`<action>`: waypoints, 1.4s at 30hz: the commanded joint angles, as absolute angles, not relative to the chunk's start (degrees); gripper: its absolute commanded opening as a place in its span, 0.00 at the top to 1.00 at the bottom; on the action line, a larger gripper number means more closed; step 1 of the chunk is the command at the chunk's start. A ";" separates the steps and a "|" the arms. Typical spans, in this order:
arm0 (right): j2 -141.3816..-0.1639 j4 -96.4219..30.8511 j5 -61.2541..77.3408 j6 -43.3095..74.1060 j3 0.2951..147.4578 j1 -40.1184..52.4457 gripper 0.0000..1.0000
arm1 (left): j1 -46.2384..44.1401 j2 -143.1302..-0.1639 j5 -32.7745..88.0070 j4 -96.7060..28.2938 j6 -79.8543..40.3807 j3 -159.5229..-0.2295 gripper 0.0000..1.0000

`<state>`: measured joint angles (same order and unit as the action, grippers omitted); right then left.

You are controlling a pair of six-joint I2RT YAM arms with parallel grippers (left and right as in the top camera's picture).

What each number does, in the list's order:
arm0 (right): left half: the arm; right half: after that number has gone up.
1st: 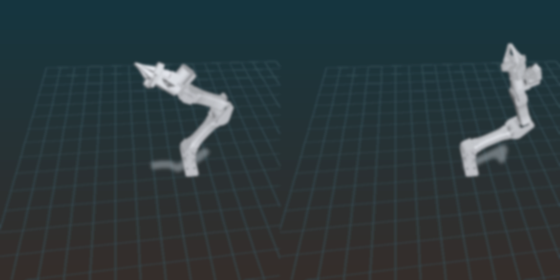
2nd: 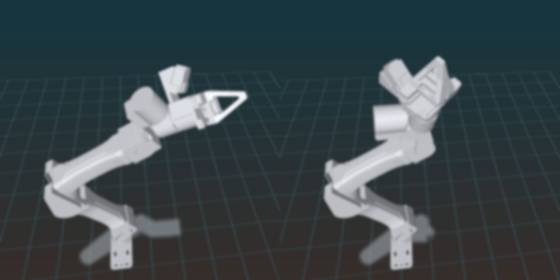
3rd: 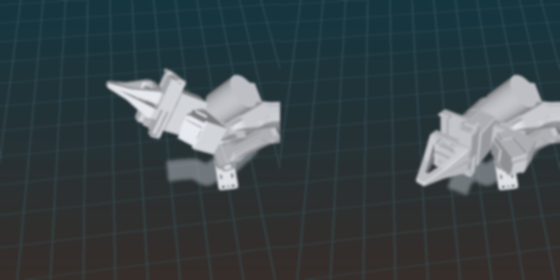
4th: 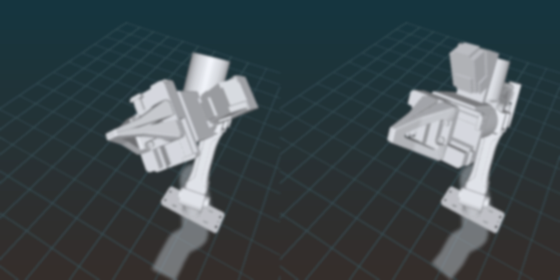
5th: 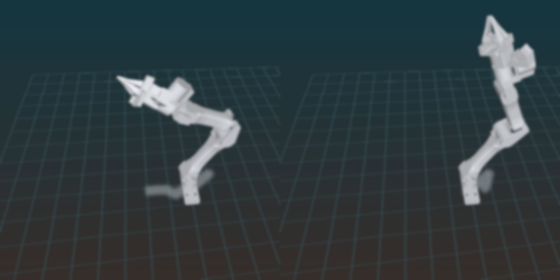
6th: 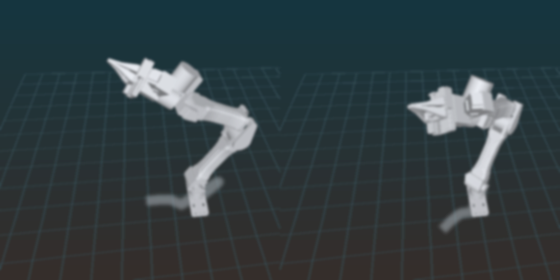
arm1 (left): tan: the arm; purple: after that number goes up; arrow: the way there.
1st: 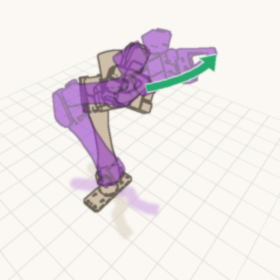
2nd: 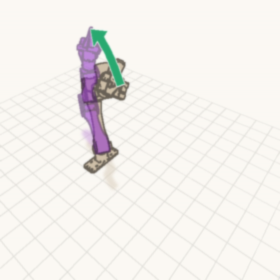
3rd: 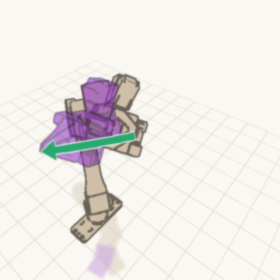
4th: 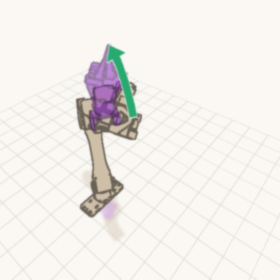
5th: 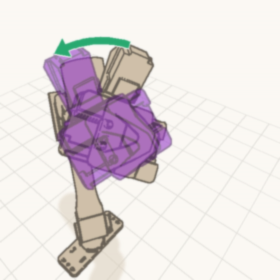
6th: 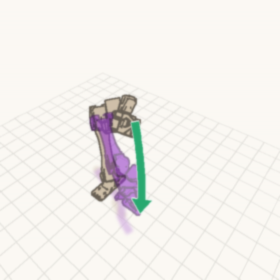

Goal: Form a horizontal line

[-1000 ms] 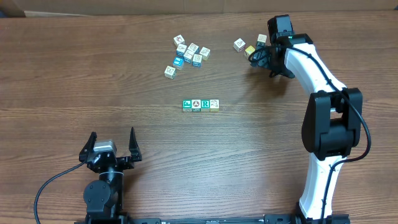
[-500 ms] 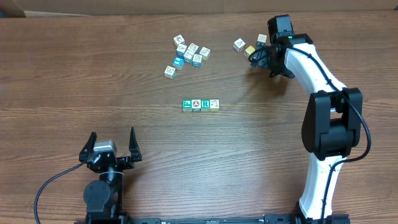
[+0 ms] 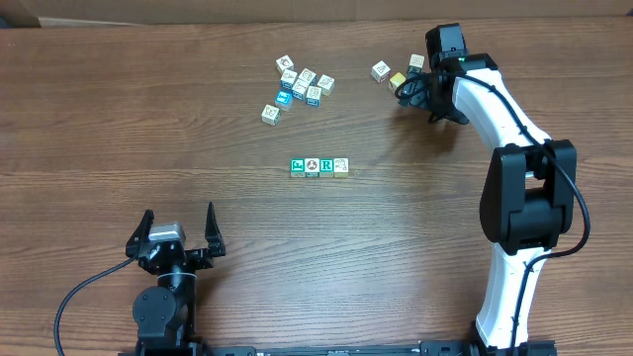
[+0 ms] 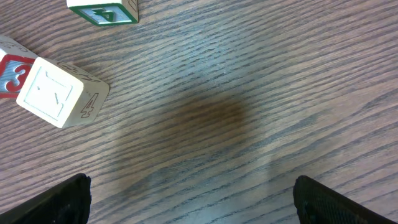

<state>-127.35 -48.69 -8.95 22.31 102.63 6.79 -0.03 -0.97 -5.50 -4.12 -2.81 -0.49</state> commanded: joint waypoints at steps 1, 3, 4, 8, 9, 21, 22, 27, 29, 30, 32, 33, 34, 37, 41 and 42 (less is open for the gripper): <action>-127.33 -48.45 -8.97 22.48 102.32 6.90 0.00 | -0.36 -0.21 -4.67 -4.10 -2.11 -0.32 0.00; -127.33 -48.45 -8.97 22.48 102.32 6.90 0.00 | -0.36 -0.21 -4.67 -4.10 -2.11 -0.32 0.00; -127.33 -48.45 -8.97 22.48 102.32 6.90 0.00 | -0.36 -0.21 -4.67 -4.10 -2.11 -0.32 0.00; -127.33 -48.45 -8.97 22.48 102.32 6.90 0.00 | -0.36 -0.21 -4.67 -4.10 -2.11 -0.32 0.00; -127.33 -48.45 -8.97 22.48 102.32 6.90 0.00 | -0.36 -0.21 -4.67 -4.10 -2.11 -0.32 0.00; -127.33 -48.45 -8.97 22.48 102.32 6.90 0.00 | -0.36 -0.21 -4.67 -4.10 -2.11 -0.32 0.00; -127.33 -48.42 -8.99 22.48 102.32 6.90 0.00 | -0.36 -0.21 -4.67 -4.10 -2.13 -0.32 0.00; -128.05 -48.25 -8.97 22.48 102.32 6.81 0.00 | -0.36 -0.21 -4.67 -4.10 -2.11 -0.32 0.00; -127.39 -48.27 -8.97 22.48 102.32 6.79 0.00 | -0.36 -0.21 -4.67 -4.10 -2.11 -0.32 0.01; -126.96 -48.27 -8.97 22.48 102.32 6.79 0.00 | -0.36 -0.21 -4.67 -4.10 -2.11 -0.32 0.00; -125.64 -48.27 -8.97 22.48 102.32 6.79 0.00 | -0.36 -0.21 -4.67 -4.10 -2.11 -0.32 0.00; -124.99 -48.27 -8.97 22.48 102.32 6.79 0.00 | -0.36 -0.21 -4.67 -4.10 -2.11 -0.32 0.00; -124.05 -48.27 -8.97 22.48 102.32 6.79 0.00 | -0.36 -0.21 -4.67 -4.10 -2.11 -0.32 0.00; -121.32 -48.27 -8.97 22.48 102.32 6.72 0.00 | -0.36 -0.21 -4.67 -4.10 -2.11 -0.32 0.00; -116.92 -48.27 -8.97 22.48 102.32 6.72 0.00 | -0.36 -0.21 -4.67 -4.10 -2.11 -0.32 0.00; -115.48 -48.27 -8.97 22.48 102.32 6.72 0.00 | -0.36 -0.21 -4.67 -4.10 -2.11 -0.32 0.00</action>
